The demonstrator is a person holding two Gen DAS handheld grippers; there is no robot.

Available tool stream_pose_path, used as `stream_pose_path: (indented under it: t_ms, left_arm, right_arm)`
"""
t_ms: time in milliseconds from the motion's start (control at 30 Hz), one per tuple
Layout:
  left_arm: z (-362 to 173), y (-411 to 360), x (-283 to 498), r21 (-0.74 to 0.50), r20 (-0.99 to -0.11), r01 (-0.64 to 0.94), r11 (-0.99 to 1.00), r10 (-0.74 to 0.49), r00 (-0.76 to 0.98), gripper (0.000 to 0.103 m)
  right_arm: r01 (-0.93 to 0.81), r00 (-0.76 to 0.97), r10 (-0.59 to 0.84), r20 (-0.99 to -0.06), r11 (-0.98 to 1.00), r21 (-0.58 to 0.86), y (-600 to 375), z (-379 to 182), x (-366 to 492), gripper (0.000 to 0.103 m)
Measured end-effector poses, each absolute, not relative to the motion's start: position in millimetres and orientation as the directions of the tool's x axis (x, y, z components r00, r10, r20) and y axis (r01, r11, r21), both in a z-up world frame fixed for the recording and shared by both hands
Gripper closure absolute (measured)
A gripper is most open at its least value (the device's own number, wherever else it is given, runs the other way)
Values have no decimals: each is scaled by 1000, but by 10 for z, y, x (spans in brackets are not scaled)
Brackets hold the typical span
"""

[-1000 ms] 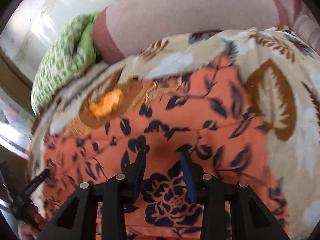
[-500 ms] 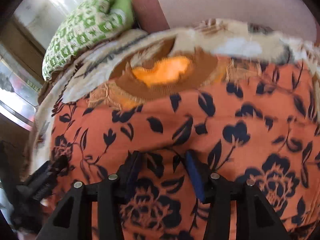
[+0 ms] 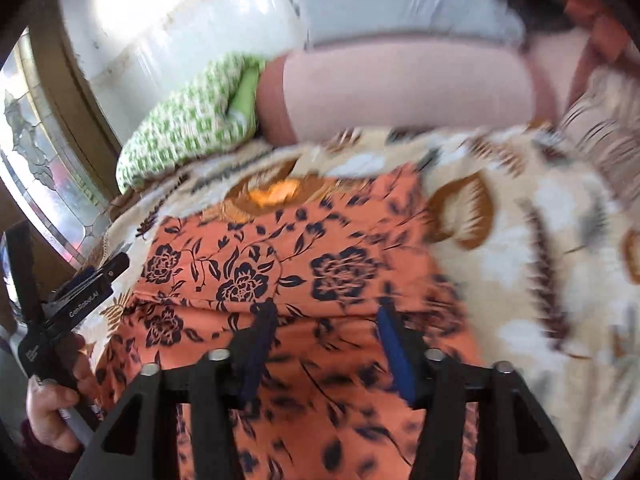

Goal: Fold small clothes

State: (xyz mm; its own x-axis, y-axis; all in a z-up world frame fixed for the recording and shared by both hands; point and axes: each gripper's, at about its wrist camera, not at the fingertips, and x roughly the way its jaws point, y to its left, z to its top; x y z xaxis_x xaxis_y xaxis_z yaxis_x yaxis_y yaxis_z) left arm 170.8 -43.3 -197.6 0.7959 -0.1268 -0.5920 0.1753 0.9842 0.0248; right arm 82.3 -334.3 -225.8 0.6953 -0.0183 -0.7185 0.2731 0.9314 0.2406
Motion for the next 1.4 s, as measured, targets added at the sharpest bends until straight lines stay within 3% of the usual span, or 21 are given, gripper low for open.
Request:
stream_pose_path:
  t_ms: [167,300,767,967,1167,1400]
  left_arm:
    - [-1489,-356,1100,31,-528,183,983,-140,837,13]
    - [-1188,-265,732,62,-468,160,985,-112,876,11]
    - [-983,-222,241,103,-424,154,983,-97,900,11]
    - [-1023,-276,190,116,-452,167,979,-98,887,11]
    - [-1268,-250,108,155,-482,148,977,-56,874,9]
    - [-1895,-116,75,188,-629,216,958,-52,776,5]
  right_arm:
    - [263,742,-76,-666,947,185,-3143,-1784,347,41]
    - [232,789,-29,-613,939,255,-2996,-1589,119,41]
    - [179,833,21,-554,935,305,-2709,-1439,-308,41]
    - [191,844,-7,-536,938,289,-2676,-1440,-430,40]
    - [242,806,-56,-589,940,242,-2671,-1619,-403,39]
    - [281,738,-61,-672,933,224,-2820,-1978,-429,39]
